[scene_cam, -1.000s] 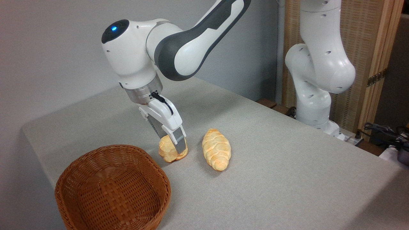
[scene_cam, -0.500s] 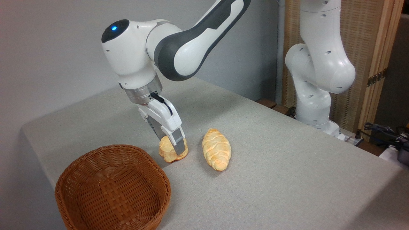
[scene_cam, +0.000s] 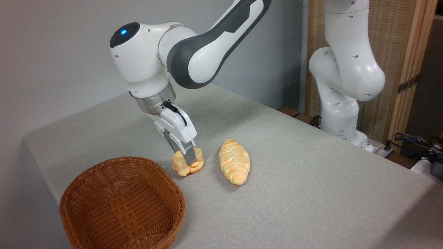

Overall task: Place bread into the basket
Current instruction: 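Lift the round bun and carry it over the wicker basket, then lower the bun into the basket and open the gripper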

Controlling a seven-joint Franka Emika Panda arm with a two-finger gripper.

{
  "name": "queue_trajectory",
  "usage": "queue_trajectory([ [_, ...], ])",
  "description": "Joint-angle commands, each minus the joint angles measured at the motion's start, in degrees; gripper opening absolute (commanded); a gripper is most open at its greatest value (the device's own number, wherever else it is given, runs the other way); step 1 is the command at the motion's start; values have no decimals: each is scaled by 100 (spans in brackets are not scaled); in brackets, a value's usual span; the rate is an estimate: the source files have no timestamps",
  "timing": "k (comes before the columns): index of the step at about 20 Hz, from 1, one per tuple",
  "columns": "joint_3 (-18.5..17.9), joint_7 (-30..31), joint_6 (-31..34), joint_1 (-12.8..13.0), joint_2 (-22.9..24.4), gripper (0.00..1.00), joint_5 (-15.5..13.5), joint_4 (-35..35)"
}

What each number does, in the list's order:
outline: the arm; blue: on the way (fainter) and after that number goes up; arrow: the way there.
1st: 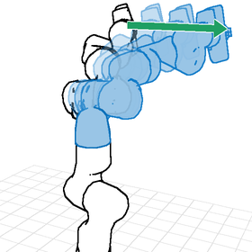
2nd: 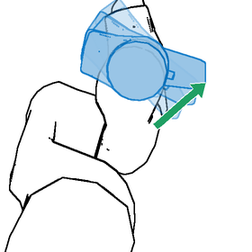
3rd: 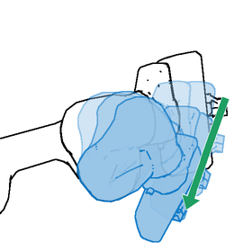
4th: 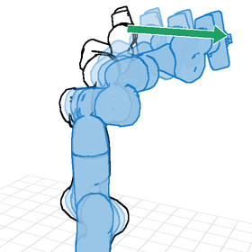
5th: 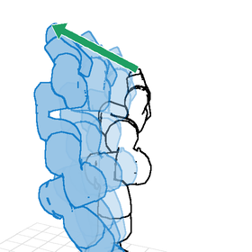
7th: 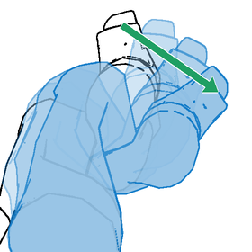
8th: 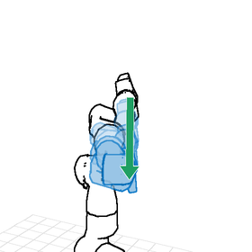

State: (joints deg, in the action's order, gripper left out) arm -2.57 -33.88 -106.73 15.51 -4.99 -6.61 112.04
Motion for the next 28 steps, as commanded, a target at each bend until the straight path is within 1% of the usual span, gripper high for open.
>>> queue_trajectory([
  [1, -77, -154, 73, 4, 164, 43, 55, -59],
  [5, -86, -163, 82, -5, 288, 44, 55, -288],
  [8, -86, -163, 239, -5, 349, 44, 55, -499],
  [10, -103, -172, 222, -31, 349, 45, 11, -701],
  [12, -191, -303, 91, -31, 341, 45, -50, -807],
  [13, -226, -330, -92, -40, 315, 45, -85, -851],
  [15, -235, -347, -733, -40, 288, 45, -94, -842],
  [16, -235, -347, -988, -40, 227, 48, -95, -842],
  [18, -235, -339, -1410, -40, 148, 58, -95, -842],
  [19, -235, -339, -1639, -40, 86, 72, -86, -833],
  [20, -227, -339, -1919, -31, 16, 90, -77, -816],
  [21, -226, -339, -2070, -31, -2, 100, -86, -798],
  [28, -147, -330, -2107, -5, -169, 100, -86, -798],
])
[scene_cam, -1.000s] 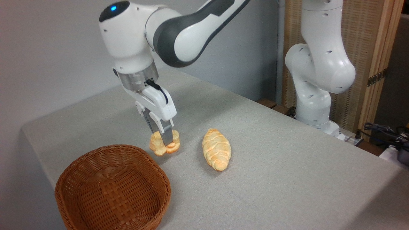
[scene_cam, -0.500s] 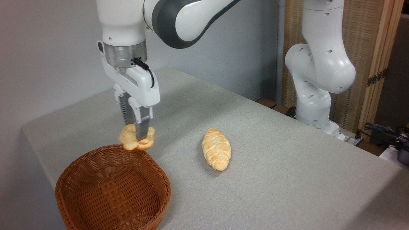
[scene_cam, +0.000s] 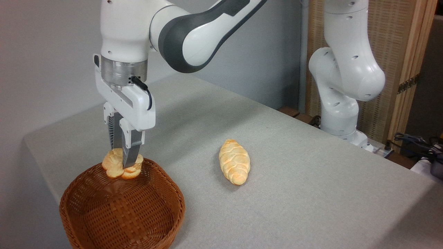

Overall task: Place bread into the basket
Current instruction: 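Lower the bun into the basket and open the gripper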

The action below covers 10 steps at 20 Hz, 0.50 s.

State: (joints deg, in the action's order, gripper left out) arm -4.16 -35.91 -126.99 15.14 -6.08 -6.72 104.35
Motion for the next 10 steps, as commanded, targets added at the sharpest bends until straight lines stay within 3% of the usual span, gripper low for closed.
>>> queue_trajectory([
  [1, 12, -127, -80, 33, -77, 100, -75, -28],
  [10, 12, -31, -1, 59, -60, 100, -75, -20],
])
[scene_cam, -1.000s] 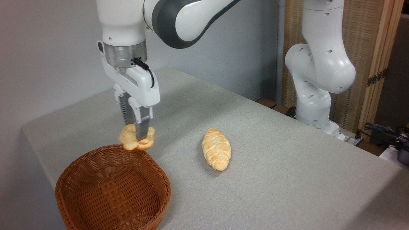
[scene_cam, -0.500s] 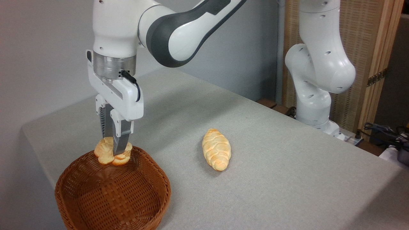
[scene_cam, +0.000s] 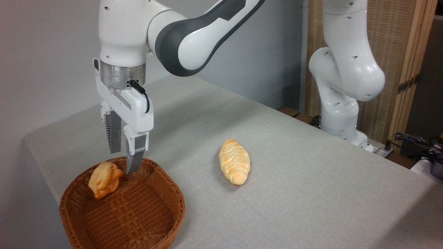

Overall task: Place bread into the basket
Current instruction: 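Lower the bun into the basket and open the gripper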

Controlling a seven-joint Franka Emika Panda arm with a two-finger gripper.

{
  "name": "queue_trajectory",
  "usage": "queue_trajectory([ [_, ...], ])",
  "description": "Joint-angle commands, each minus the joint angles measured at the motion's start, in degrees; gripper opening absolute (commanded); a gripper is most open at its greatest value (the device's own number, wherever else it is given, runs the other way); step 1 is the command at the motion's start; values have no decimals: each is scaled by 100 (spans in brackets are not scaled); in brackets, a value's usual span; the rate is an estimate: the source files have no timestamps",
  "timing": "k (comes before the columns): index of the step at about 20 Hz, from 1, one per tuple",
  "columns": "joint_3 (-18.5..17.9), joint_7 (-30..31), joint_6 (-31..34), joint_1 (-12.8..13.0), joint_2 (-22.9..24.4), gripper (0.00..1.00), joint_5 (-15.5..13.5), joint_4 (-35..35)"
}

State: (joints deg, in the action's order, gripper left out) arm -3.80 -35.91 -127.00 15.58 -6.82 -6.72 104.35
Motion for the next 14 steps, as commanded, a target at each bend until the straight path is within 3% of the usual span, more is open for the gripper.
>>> queue_trajectory([
  [1, -25, 5, 113, 24, 49, 100, -66, -20],
  [7, -104, 84, 1456, -28, 348, 100, 22, -37],
  [14, -323, 84, 1863, -28, 489, 100, 127, -37],
])
